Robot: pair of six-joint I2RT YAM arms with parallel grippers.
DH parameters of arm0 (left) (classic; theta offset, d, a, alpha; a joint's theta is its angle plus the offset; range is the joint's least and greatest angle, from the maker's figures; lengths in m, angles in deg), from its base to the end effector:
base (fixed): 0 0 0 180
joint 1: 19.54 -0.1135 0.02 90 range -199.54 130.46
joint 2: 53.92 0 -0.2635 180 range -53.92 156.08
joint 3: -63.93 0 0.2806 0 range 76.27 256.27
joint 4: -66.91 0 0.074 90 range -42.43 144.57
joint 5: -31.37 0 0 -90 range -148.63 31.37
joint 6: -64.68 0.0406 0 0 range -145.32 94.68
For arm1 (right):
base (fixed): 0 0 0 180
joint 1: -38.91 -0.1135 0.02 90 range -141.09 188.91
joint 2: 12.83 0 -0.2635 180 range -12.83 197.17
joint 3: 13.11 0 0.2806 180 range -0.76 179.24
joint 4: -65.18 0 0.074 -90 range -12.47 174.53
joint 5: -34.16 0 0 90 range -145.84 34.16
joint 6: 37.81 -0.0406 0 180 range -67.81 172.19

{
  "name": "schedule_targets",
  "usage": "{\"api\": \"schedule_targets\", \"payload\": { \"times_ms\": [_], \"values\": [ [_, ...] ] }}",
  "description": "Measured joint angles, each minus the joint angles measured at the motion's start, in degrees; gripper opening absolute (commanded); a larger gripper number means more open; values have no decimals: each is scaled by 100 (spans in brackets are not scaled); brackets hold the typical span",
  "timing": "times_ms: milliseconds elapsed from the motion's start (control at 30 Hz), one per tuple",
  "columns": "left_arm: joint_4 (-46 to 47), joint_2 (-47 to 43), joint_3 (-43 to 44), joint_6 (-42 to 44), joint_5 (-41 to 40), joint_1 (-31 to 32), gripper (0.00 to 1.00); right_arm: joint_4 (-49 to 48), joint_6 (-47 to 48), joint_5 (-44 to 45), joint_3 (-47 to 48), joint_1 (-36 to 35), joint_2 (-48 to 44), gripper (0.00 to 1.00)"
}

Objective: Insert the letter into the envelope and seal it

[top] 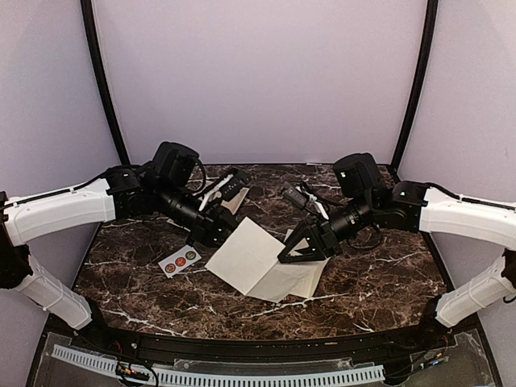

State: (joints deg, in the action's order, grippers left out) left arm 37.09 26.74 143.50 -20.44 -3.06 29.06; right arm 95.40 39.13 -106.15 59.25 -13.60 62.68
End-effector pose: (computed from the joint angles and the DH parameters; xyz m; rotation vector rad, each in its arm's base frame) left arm 0.2004 -0.2779 0.3184 1.4988 1.5867 -1.4641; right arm 0.1686 0.2711 0.2982 -1.3118 1.9505 1.5645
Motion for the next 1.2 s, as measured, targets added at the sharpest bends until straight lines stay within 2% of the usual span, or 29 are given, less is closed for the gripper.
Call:
{"api": "schedule_targets", "payload": {
  "times_ms": [133,300,367,400,433,500,633,700,800,933,1067,1200],
  "values": [
    [48,0,-22,-55,13,-22,0,-20,0,61,-42,0,-74,1],
    [116,0,-26,-83,-129,-33,5,-116,-68,177,-111,-2,-195,0],
    [179,-39,-55,-129,-343,-68,19,-164,-85,254,-146,-4,-258,0],
    [232,-87,-96,-129,-437,-103,30,-184,-98,289,-168,-4,-302,0],
    [302,-184,-181,-216,-595,-173,36,-210,-116,339,-195,-4,-348,0],
    [417,-396,-323,-310,-890,-330,54,-260,-142,450,-238,-7,-435,0],
    [789,-1104,-658,-562,-1687,-796,77,-501,-273,815,-400,-4,-656,0],
    [1016,-1609,-846,-658,-2269,-992,83,-682,-389,1021,-509,15,-776,0],
    [1377,-2282,-1099,-763,-2874,-1040,86,-1067,-616,1381,-717,46,-970,0],
    [1840,-2903,-1377,-820,-3067,-1040,87,-1709,-1003,1878,-1075,76,-1255,0],
    [2173,-2962,-1578,-1093,-3040,-1038,87,-2610,-1436,2194,-1521,76,-1460,0],
    [2758,-2787,-2135,-1801,-2892,-953,88,-3412,-1779,2428,-1803,76,-1554,0]
  ]
}}
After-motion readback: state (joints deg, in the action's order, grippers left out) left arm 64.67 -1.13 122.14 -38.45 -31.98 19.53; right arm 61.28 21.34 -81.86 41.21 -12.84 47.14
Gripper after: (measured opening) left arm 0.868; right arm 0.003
